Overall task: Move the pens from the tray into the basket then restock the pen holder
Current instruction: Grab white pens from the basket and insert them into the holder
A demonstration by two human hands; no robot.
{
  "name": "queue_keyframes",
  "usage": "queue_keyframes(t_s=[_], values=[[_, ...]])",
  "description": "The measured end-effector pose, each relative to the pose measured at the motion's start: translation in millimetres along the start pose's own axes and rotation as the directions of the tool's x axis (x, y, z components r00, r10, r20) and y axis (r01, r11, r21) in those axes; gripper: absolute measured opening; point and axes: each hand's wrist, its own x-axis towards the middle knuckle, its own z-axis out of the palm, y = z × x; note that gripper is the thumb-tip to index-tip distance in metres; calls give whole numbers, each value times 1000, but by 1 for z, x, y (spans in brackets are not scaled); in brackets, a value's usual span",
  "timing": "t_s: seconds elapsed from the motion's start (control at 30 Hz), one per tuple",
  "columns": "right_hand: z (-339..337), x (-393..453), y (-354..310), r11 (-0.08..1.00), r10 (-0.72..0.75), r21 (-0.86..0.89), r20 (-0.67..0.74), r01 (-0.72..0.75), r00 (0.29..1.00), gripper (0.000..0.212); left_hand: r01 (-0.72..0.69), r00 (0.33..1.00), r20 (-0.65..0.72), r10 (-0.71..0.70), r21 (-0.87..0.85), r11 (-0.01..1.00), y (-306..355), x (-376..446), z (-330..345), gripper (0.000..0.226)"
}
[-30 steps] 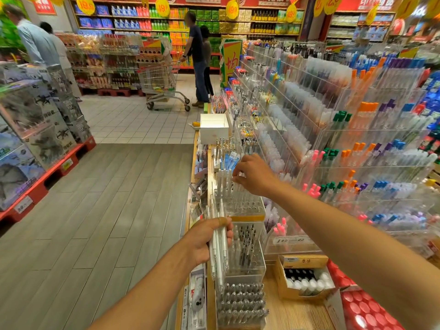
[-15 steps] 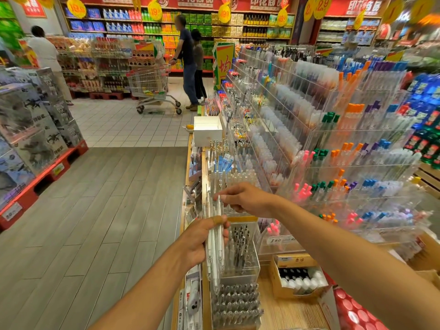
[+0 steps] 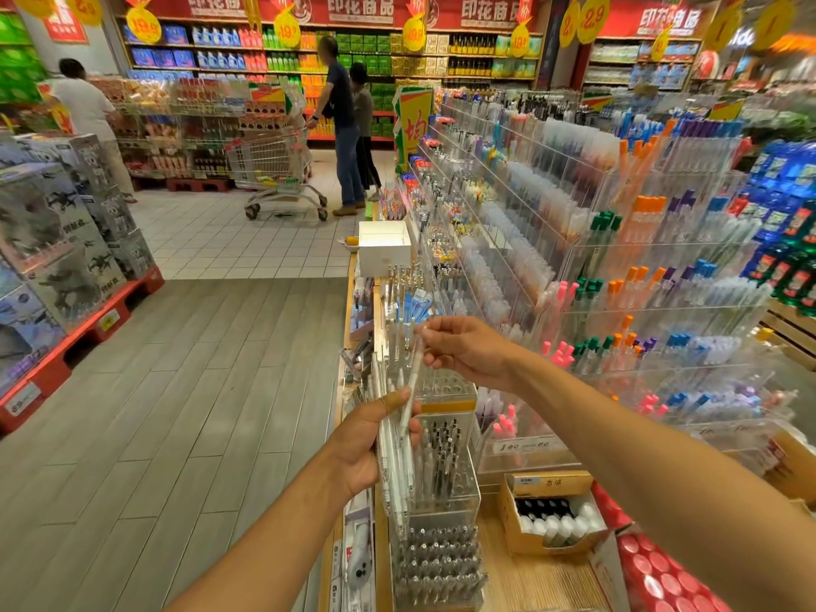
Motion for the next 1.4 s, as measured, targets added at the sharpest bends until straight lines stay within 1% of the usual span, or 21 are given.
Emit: queue_keyframes(t_s=[0.07, 0.1, 0.17, 0.2, 0.3, 0.4, 0.5, 0.63, 0.73, 0.83, 0.9, 1.0, 1.07, 1.1, 1.13, 1.17, 1.2, 1.23, 1.27, 1.33, 1.4], values=[[0, 2, -9, 994, -76, -81, -101, 68, 992, 9, 9, 999, -35, -9, -6, 1000, 0, 2, -3, 25], [1, 5, -13, 981, -134, -162, -168, 106, 977, 11, 17, 998, -53, -18, -11, 1000, 1, 3, -5, 24], [1, 10, -21, 916, -269, -368, -267, 160, 925, 12, 20, 996, -86, -23, -33, 999, 1, 5, -8, 18], [1, 14, -24, 869, -334, -462, -284, 176, 899, 11, 15, 995, -102, -19, -41, 999, 1, 7, -10, 15], [2, 21, -28, 728, -439, -662, -253, 177, 862, 10, 19, 992, -127, -25, -47, 999, 0, 10, -14, 12], [6, 26, -21, 612, -449, -776, -180, 155, 875, 8, 28, 990, -134, -34, -41, 999, 0, 11, -16, 11], [7, 31, -11, 514, -426, -851, -141, 111, 893, 12, 14, 988, -150, -21, -47, 999, 1, 12, -16, 8], [6, 37, -3, 423, -405, -903, -118, 72, 907, 13, 11, 992, -125, -20, -75, 997, 4, 11, -17, 14], [6, 43, -1, 255, -426, -965, -59, 57, 903, 14, 6, 991, -130, -15, -65, 998, 6, 9, -17, 20], [0, 46, 3, 89, -374, -995, 4, 40, 928, 14, 13, 991, -132, -22, -71, 997, 7, 8, -17, 20], [-2, 48, 6, 2, -342, -1000, 25, 27, 940, 17, 14, 990, -141, -24, -68, 998, 8, 8, -17, 22], [0, 48, 7, -58, -347, -998, 6, -15, 938, 21, 10, 990, -141, -19, -63, 998, 8, 9, -17, 24], [4, 45, 5, -87, -395, -996, 6, -31, 919, 26, 12, 991, -130, -19, -53, 999, 8, 9, -17, 24], [8, 42, 5, -88, -431, -996, 15, -26, 902, 29, 14, 992, -126, -19, -42, 999, 8, 9, -17, 24], [12, 39, 4, -54, -454, -999, 21, -4, 891, 29, 13, 993, -121, -16, -32, 999, 9, 9, -17, 22], [17, 35, 3, 38, -444, -999, 11, 31, 896, 26, 10, 994, -111, -13, -29, 1000, 9, 10, -16, 20], [23, 32, 2, 169, -383, -984, -13, 56, 924, 23, 8, 995, -98, -10, -29, 1000, 9, 10, -16, 18], [27, 30, 2, 291, -272, -955, -33, 50, 962, 21, 5, 996, -88, -7, -21, 1000, 9, 10, -15, 17], [31, 28, 2, 372, -149, -928, -40, 18, 988, 21, 4, 996, -85, -3, 4, 1000, 9, 9, -14, 16], [35, 24, 5, 462, 29, -885, -46, -54, 999, 27, -2, 995, -101, 11, 89, 996, 9, 8, -12, 15], [35, 20, 7, 549, 90, -830, -54, -95, 994, 30, -15, 991, -130, 35, 148, 989, 7, 8, -12, 14]])
